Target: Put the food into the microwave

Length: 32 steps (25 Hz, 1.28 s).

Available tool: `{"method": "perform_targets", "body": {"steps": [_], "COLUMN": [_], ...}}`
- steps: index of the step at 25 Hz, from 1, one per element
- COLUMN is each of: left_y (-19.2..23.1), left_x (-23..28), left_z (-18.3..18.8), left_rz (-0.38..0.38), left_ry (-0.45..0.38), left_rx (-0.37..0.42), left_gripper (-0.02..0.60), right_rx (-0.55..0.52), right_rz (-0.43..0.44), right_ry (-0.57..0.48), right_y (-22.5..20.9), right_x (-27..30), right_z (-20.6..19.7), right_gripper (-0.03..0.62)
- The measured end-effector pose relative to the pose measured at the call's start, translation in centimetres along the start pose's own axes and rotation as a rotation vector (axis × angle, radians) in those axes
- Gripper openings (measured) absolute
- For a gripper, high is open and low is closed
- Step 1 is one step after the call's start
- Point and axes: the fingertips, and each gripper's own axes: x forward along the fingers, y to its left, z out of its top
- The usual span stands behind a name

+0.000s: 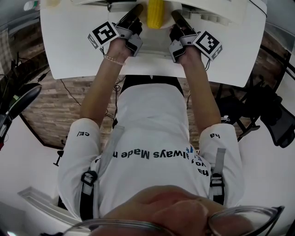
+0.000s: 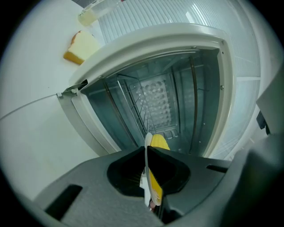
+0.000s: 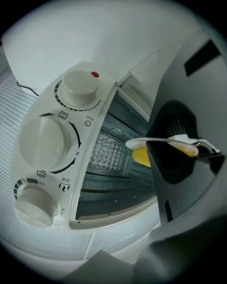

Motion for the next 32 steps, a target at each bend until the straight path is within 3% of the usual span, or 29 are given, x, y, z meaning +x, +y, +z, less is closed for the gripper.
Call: {"method": "perform_targets", "body": {"steps": [4,9,12,22,25,32], "left_y": [1.6,1.8,1.5,1.0,0.7,0.9], "left_x": [-0.1,0.2,0.2,-1.9,-1.9,-2.0], "left_z": [1.1,0.8,0.7,-1.5,-2.0,-1.6], "left_rz": [0.010,0.022,0.009,-0.047,-0.079,-0.036], "left_ry": [-0.003,0.016,0.012,-0.021,-0.024,-0.053], "left_rx": [-0.018,0.016,0.025,-0.090,-0.139,-0.194], "left_gripper": [0.018,0.020,0.074,0.084,0.034,0.014], "right_rx": [-0.001,0.001,0.007,0.073,0.080,0.070], "right_rz": [-0.016,-0.035,-0.041,-0.027,-0.022,-0.001], "right_ry": [-0.001,-0.017,-0.021,-0.041,-0.043,-0.033], "right_y": [-0.4,-0.7,-0.7,-0.7,-0.5,0.1], "right_x": [1.7,1.8,1.9,2.3,2.6,2.8], "right_z": [-0.5,-0.3,-0.2,0.0,0.1,0.0], "right_gripper": [0.023,0.023,0.023,0.023,0.021,0.025]}}
